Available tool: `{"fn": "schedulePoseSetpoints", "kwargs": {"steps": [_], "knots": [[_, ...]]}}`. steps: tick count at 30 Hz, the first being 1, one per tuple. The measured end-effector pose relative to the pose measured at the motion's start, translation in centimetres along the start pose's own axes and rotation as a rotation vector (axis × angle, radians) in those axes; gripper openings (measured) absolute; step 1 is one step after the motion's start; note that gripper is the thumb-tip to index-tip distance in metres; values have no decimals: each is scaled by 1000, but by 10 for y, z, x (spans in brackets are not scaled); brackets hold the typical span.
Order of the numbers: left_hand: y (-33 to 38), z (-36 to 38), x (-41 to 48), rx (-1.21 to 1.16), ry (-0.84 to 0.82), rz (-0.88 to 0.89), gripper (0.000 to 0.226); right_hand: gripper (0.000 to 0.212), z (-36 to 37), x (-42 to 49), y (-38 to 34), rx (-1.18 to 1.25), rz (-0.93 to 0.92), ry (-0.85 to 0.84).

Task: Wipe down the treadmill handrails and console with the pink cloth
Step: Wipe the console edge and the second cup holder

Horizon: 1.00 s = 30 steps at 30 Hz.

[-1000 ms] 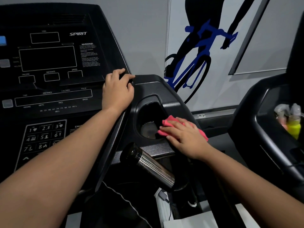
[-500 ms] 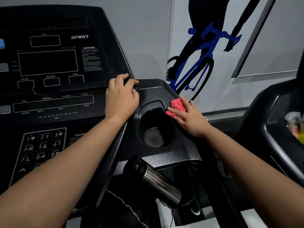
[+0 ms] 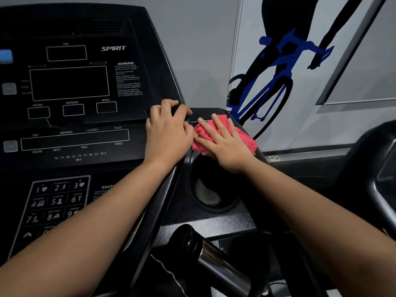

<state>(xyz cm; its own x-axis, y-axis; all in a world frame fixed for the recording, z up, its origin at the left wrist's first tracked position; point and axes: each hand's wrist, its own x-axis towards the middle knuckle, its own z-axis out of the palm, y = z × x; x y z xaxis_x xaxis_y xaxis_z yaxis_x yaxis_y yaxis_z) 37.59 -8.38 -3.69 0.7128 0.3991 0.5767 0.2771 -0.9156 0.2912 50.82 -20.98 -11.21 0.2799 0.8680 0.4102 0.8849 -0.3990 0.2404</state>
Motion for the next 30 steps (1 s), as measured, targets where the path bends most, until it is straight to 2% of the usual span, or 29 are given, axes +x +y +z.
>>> {"fn": "schedulePoseSetpoints", "kwargs": {"steps": [2, 7, 9, 12, 17, 20, 23, 25, 28, 30], "knots": [[1, -1, 0, 7, 3, -2, 26, 60, 4, 1, -2, 3, 9, 31], [3, 0, 0, 9, -5, -20, 26, 76, -1, 13, -20, 132, 296, 27], [3, -1, 0, 3, -4, -19, 27, 77, -3, 17, -23, 160, 330, 36], [3, 0, -1, 3, 1, -23, 27, 70, -5, 21, -21, 203, 374, 88], [3, 0, -3, -15, 2, -32, 27, 48, -13, 34, -17, 203, 609, 199], [3, -1, -3, -32, -4, -36, 27, 42, -13, 36, -4, 298, 705, 167], [3, -2, -3, -35, -14, -33, 26, 44, -16, 29, 18, 574, 926, 167], [3, -2, -3, -33, -12, -33, 26, 46, -17, 16, 30, 709, 1037, 65], [2, -1, -3, -28, -12, -33, 26, 51, -22, -10, 32, 703, 1082, -46], [2, -1, -2, -27, -6, -27, 26, 46, -23, -23, 27, 686, 1111, -10]]}}
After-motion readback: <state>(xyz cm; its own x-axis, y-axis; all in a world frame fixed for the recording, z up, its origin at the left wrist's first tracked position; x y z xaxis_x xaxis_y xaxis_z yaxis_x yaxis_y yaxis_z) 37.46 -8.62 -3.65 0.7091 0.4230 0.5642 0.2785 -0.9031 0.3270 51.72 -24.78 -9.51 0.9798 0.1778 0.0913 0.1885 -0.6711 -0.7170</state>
